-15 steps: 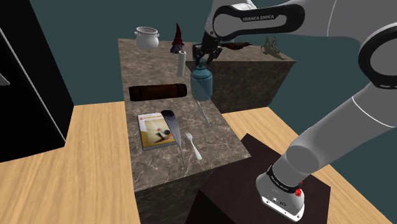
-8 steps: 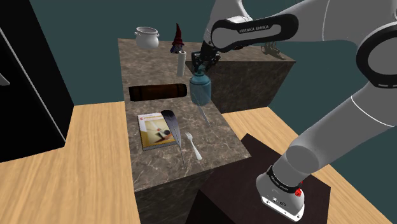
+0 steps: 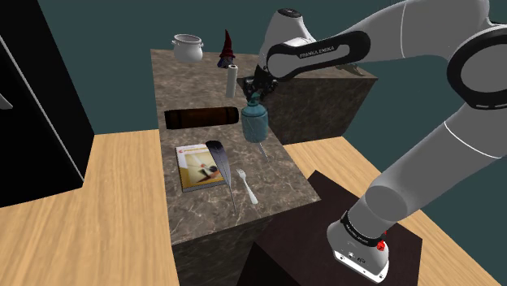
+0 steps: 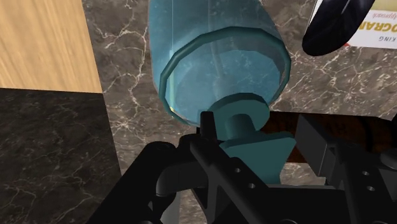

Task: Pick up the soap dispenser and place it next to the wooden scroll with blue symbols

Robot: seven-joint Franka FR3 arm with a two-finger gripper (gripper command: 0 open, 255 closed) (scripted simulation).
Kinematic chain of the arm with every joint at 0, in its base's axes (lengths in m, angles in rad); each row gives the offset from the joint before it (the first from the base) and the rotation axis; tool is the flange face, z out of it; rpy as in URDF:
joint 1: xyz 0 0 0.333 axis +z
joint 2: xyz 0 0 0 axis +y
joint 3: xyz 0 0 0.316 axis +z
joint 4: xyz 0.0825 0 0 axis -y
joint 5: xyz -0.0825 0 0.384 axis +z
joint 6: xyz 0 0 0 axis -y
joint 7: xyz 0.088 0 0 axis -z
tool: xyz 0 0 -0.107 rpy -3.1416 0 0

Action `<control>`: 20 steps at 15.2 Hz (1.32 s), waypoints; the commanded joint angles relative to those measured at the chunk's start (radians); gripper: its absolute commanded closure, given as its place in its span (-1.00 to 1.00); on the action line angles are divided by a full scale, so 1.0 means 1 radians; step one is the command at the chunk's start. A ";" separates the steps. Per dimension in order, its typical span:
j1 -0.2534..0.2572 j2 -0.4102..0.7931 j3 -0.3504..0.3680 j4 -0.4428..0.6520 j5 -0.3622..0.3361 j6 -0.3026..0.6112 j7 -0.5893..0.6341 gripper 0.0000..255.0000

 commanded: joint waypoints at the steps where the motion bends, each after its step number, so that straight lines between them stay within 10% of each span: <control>1: -0.001 0.007 0.001 -0.019 -0.006 0.027 0.007 1.00; 18: -0.006 0.067 0.003 -0.086 -0.044 0.151 0.044 1.00; 19: -0.005 0.067 0.003 -0.086 -0.044 0.151 0.044 -1.00; 20: -0.005 0.067 0.003 -0.086 -0.044 0.152 0.044 -1.00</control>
